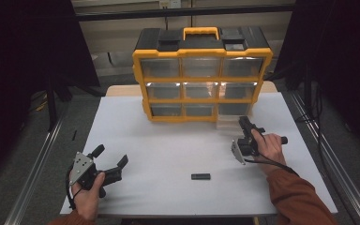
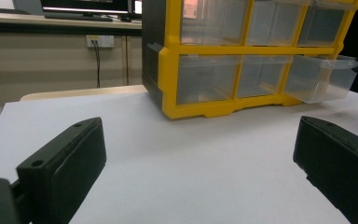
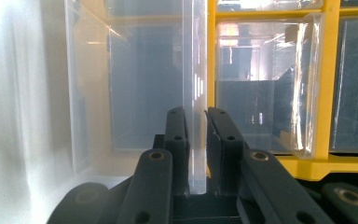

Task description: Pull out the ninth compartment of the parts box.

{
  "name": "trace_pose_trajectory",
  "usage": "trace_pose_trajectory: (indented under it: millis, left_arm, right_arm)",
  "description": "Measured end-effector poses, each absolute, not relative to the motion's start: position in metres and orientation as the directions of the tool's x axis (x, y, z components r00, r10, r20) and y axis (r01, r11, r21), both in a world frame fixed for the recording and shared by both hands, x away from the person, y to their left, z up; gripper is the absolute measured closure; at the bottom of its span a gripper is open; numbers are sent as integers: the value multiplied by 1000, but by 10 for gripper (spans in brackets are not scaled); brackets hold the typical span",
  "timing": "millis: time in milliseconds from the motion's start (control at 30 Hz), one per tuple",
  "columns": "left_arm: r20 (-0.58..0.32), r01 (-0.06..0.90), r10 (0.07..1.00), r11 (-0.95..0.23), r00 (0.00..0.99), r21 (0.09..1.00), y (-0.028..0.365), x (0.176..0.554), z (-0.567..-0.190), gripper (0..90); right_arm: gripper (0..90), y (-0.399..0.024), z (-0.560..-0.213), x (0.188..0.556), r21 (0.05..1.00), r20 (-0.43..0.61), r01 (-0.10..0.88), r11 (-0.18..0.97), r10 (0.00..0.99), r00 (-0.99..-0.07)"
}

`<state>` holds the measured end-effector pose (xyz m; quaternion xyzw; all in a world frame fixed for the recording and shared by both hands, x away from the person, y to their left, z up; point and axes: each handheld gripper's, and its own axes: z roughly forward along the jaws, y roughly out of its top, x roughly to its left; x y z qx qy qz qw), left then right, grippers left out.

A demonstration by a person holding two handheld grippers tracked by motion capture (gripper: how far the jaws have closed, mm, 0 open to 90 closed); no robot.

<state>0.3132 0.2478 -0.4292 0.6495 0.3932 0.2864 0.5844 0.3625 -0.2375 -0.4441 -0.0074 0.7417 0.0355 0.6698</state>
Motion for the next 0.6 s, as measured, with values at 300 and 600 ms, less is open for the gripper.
trace_pose_trajectory:
  millis: [300, 600]
  left_arm:
    - [-87, 175, 845, -8, 527, 985, 248, 313, -429, 24]
    - [-88, 174, 845, -7, 527, 985, 248, 313, -429, 24]
  right_arm:
    - [804, -238, -444, 361, 42, -994, -59, 997, 36, -102]
    - [804, -239, -443, 362, 42, -994, -66, 997, 35, -99]
